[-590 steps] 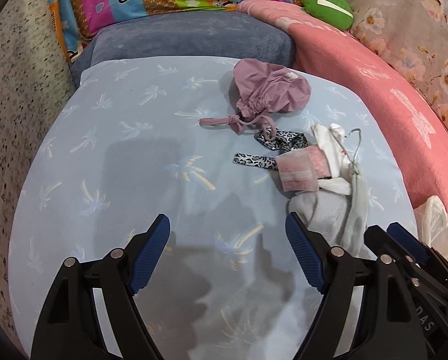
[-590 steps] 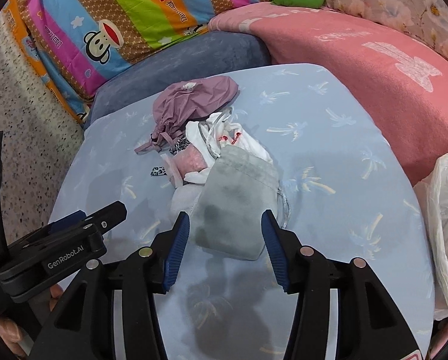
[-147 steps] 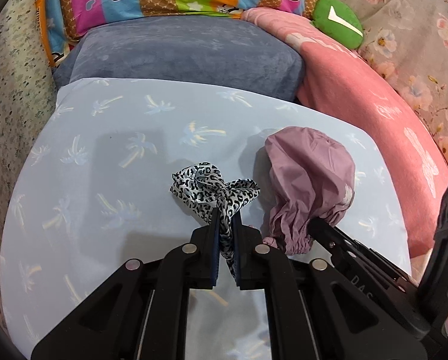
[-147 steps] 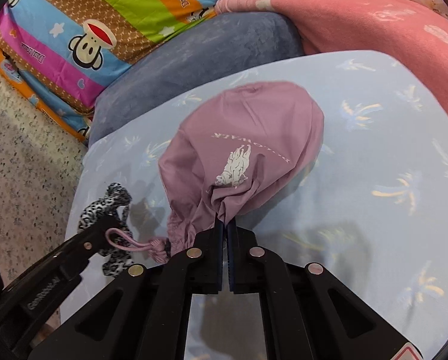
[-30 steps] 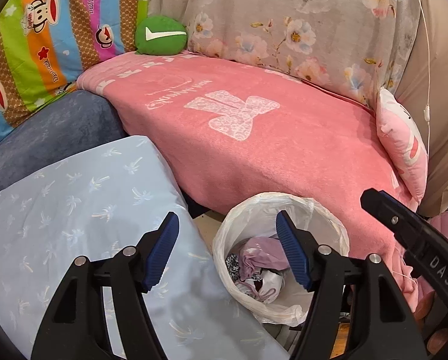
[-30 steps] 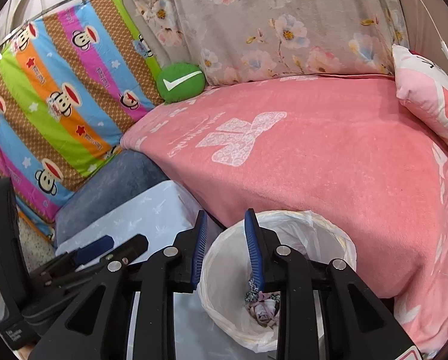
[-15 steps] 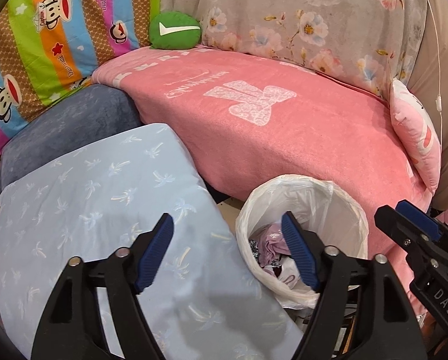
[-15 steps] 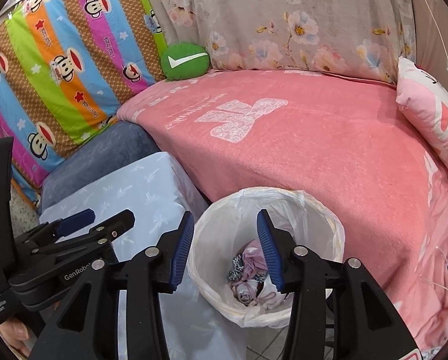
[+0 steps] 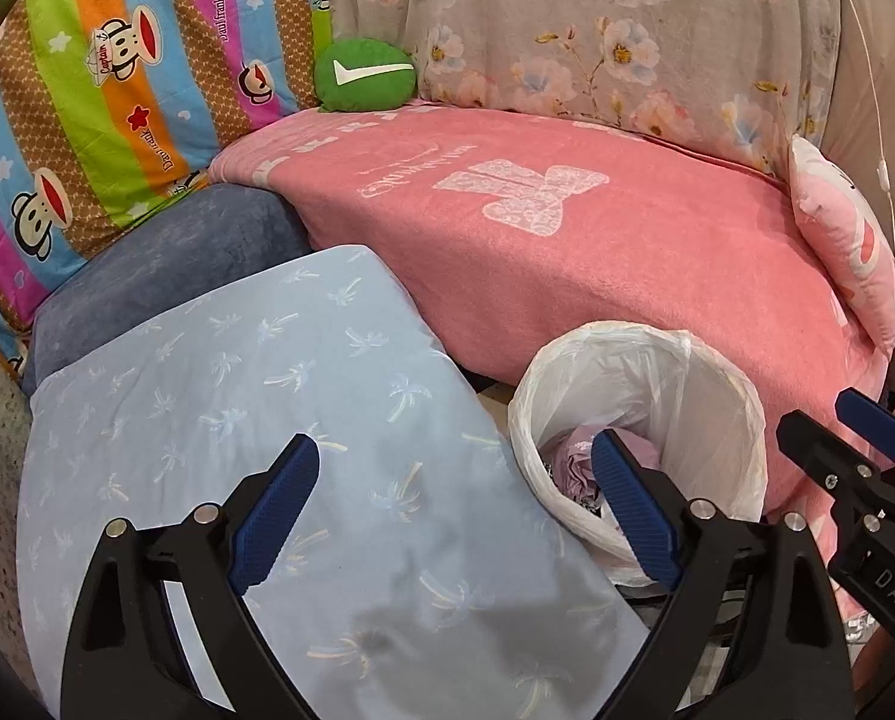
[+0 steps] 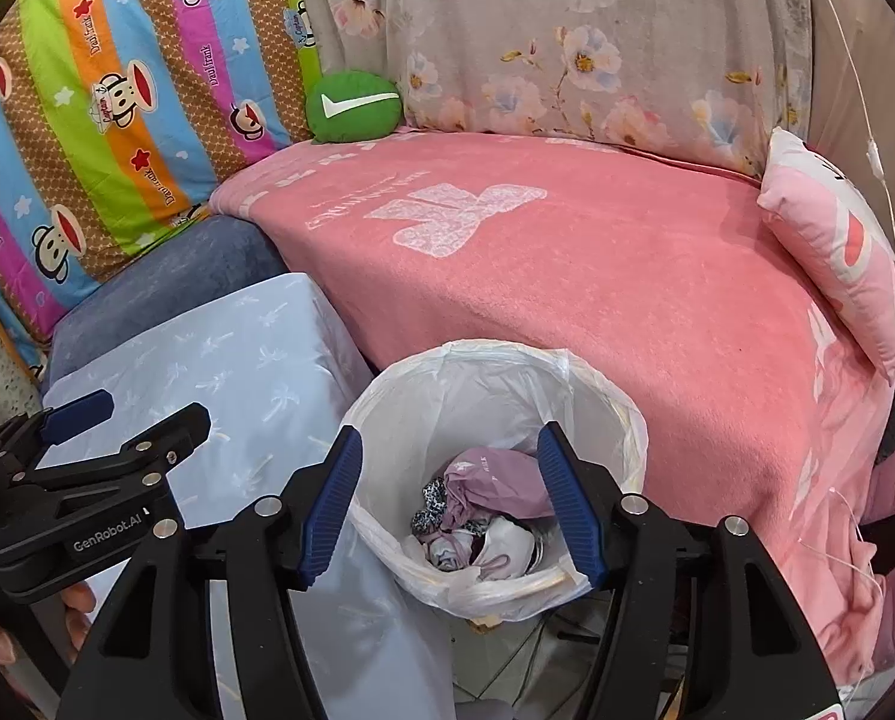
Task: Collect trash
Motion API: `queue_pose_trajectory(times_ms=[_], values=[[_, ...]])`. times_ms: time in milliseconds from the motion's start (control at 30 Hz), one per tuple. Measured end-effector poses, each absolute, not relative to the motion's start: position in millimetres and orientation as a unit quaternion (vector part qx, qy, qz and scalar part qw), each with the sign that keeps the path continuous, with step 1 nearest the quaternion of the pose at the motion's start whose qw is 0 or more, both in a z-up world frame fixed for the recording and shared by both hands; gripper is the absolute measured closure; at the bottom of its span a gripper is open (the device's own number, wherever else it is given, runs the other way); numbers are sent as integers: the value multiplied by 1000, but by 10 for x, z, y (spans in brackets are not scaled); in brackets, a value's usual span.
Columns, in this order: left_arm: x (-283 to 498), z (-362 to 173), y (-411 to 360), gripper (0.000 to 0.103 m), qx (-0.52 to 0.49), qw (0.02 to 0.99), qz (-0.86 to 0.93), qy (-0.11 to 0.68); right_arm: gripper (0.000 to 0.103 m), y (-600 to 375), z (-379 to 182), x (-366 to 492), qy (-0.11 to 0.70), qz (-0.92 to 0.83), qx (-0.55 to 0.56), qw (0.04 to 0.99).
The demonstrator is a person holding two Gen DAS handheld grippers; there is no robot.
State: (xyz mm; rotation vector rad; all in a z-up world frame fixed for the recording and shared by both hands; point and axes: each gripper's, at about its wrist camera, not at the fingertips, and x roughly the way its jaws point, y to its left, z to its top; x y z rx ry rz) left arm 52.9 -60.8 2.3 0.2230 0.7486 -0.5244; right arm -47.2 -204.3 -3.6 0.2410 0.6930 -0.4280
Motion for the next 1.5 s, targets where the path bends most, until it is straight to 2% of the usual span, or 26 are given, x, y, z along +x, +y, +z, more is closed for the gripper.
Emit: queue_pose_trajectory(times_ms=[233, 333, 733, 767, 800, 900, 1500], values=[[435, -42, -572, 13, 116, 891, -241, 366, 27, -2010, -113, -585, 340, -219, 119, 907], [402, -68, -543, 13, 120, 891, -236, 369, 19, -1977, -143, -621, 342, -223, 115, 906], [339, -144, -438, 12, 115, 889, -218, 385, 15, -1890, -227, -698, 355, -222, 112, 901], [336, -144, -431, 12, 114, 889, -218, 385, 13, -1886, -233, -701, 356, -221, 112, 901], [328, -145, -425, 12, 114, 890, -216, 385, 5, -1890, -241, -704, 358, -221, 113, 900], [306, -148, -405, 9, 116, 892, -211, 383, 6, -1878, -254, -710, 360, -220, 113, 900], [228, -178, -370, 8, 118, 894, -201, 382, 6, -1834, -322, -771, 365, -226, 107, 897]])
